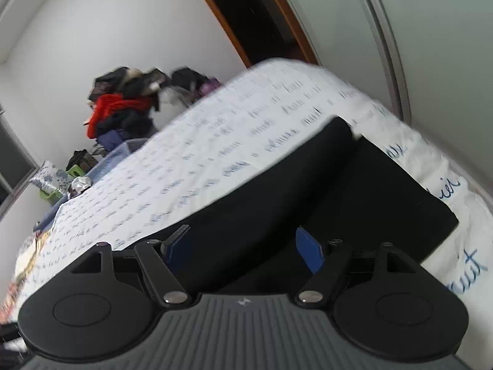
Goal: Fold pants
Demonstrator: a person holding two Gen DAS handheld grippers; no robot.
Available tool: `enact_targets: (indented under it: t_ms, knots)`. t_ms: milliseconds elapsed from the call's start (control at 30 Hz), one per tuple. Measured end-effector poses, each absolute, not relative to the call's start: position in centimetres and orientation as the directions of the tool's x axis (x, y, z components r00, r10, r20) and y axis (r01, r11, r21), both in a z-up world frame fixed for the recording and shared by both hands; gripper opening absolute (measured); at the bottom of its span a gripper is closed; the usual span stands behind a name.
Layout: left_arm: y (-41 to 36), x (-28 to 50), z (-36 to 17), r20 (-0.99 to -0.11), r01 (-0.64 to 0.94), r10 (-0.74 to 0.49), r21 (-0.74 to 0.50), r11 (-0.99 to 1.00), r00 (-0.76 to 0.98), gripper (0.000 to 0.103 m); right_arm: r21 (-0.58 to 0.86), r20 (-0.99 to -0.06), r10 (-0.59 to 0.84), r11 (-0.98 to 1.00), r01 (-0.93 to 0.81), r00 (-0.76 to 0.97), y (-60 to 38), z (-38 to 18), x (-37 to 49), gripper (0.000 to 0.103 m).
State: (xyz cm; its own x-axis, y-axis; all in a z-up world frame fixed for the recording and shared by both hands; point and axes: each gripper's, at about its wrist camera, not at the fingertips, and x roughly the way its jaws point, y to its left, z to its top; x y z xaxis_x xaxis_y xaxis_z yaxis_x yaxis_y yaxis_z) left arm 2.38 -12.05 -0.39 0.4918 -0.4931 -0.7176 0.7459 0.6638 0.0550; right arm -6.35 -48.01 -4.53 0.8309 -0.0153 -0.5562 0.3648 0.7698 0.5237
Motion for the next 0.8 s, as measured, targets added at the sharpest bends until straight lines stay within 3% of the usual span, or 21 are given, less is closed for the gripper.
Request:
enact_targets:
  t_ms: [67, 200, 700, 800]
  knots:
    - [-13.5, 2.1, -1.1, -0.722, 0.78, -0.512, 0.061, 0.622, 0.465, 0.059, 0.578, -0.588, 0.043, 0.721, 0.382, 0.807, -49.3, -5.3, -5.2, 0.075]
    - [-15.1, 2.8, -2.1, -0.737, 0.804, -0.522, 0.05, 0.593, 0.431, 0.059, 0.647, -0.554, 0.143, 0.694, 0.316, 0.82, -49.6, -5.3, -3.2, 0.075]
    - [-16.6, 3.2, -3.2, -0.736, 0.791, -0.544, -0.02, 0.612, 0.402, 0.061, 0.518, -0.648, 0.147, 0.805, 0.29, 0.747, -49.3, -4.6, 9.2, 0.078]
    - [-16.7, 3.6, -3.2, -0.733, 0.772, -0.534, -0.019, 0.636, 0.421, 0.059, 0.573, -0.575, 0.139, 0.772, 0.275, 0.806, -50.0, -3.9, 7.1, 0.078]
